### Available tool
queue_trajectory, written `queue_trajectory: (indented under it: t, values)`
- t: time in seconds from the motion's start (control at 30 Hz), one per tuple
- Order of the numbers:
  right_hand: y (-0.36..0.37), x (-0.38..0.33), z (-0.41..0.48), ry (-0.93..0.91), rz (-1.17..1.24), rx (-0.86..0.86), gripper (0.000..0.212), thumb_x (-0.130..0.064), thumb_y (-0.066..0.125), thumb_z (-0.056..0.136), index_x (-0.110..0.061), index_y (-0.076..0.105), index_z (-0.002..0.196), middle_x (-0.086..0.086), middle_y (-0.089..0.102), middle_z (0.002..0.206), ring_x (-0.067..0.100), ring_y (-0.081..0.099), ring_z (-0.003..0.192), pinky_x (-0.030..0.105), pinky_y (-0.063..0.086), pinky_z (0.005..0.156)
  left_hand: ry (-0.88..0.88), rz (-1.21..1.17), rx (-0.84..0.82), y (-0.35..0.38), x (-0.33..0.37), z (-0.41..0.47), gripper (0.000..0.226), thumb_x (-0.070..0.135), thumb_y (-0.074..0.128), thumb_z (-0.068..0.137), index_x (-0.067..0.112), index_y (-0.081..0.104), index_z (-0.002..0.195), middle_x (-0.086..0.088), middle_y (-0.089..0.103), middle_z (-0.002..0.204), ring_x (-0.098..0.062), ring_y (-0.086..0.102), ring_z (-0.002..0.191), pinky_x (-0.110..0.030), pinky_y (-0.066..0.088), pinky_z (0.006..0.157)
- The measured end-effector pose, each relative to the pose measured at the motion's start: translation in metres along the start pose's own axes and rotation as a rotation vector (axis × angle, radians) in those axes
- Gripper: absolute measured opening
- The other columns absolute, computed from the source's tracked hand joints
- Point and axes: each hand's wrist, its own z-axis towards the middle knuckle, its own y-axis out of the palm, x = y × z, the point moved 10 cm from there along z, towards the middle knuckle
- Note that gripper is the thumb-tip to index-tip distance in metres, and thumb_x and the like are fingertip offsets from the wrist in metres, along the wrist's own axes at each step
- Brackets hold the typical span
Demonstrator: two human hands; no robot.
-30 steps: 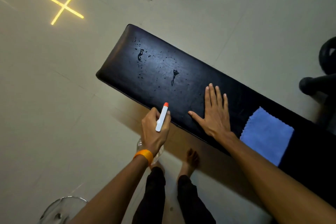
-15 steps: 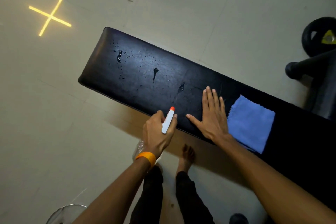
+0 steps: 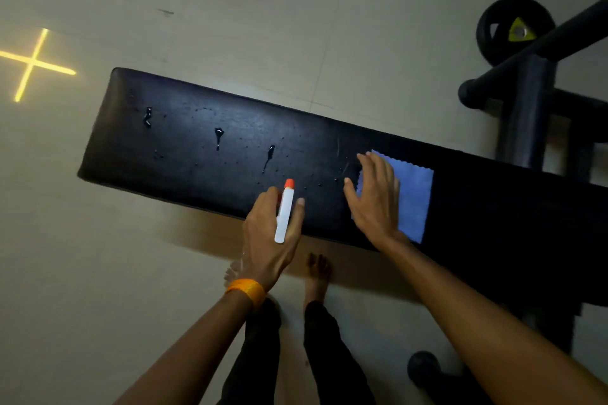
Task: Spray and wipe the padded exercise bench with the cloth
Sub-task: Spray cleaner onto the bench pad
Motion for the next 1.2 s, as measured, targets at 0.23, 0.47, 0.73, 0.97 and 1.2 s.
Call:
queue_trajectory:
  t: [0.23,0.47,0.73,0.97,1.2]
  values:
    - [-0.036,0.113,-0.030,0.685,0.034,0.076,0.058,-0.034,0.068,0.089,-0.011,0.045,0.138,0.016,0.045,0.142,0.038,0.043,0.131,0.053,0.037,0.104,0.042,-0.064,-0.002,0.026,0.046,0.010,0.030,0.037,0.057,0.097,0.008,0.057,0.086,-0.005,0.057,0.080,-0.023,0.056,0.072,-0.047,0.049,0.068]
    - [-0.017,0.141,-0.044,0.901,0.545,-0.032,0.030,-0.023,0.074,0.081,-0.004,0.064,0.101,0.012,0.069,0.101,0.032,0.067,0.091,0.038,0.056,0.076,0.093,-0.058,-0.029,0.037,0.072,0.007,0.027,0.030,0.058,0.096,0.006,0.059,0.086,-0.007,0.058,0.081,-0.022,0.056,0.073,-0.041,0.047,0.069]
    - [-0.105,0.152,-0.041,0.676,0.525,0.175,0.018,-0.016,0.063,0.088,-0.011,0.047,0.096,-0.001,0.055,0.085,0.022,0.058,0.081,0.028,0.043,0.064,0.227,-0.137,-0.085,0.073,0.137,0.024,0.019,0.019,0.068,0.097,0.004,0.058,0.101,-0.014,0.059,0.091,-0.028,0.058,0.079,-0.035,0.047,0.073]
    - [-0.138,0.176,-0.052,0.681,0.481,0.235,0.020,-0.017,0.065,0.089,-0.018,0.046,0.097,-0.009,0.052,0.082,0.019,0.059,0.085,0.027,0.044,0.064,0.231,-0.273,-0.178,0.121,0.173,0.037,0.034,0.024,0.071,0.095,0.005,0.054,0.117,-0.011,0.060,0.105,-0.024,0.064,0.077,-0.016,0.049,0.074]
    - [-0.120,0.162,-0.056,0.653,0.493,0.192,0.018,-0.017,0.064,0.088,-0.013,0.050,0.098,-0.005,0.058,0.083,0.011,0.059,0.073,0.020,0.043,0.055,0.207,-0.213,-0.302,0.139,0.156,0.023,0.062,0.013,0.076,0.088,0.007,0.044,0.142,-0.010,0.063,0.117,-0.012,0.067,0.090,-0.004,0.044,0.082]
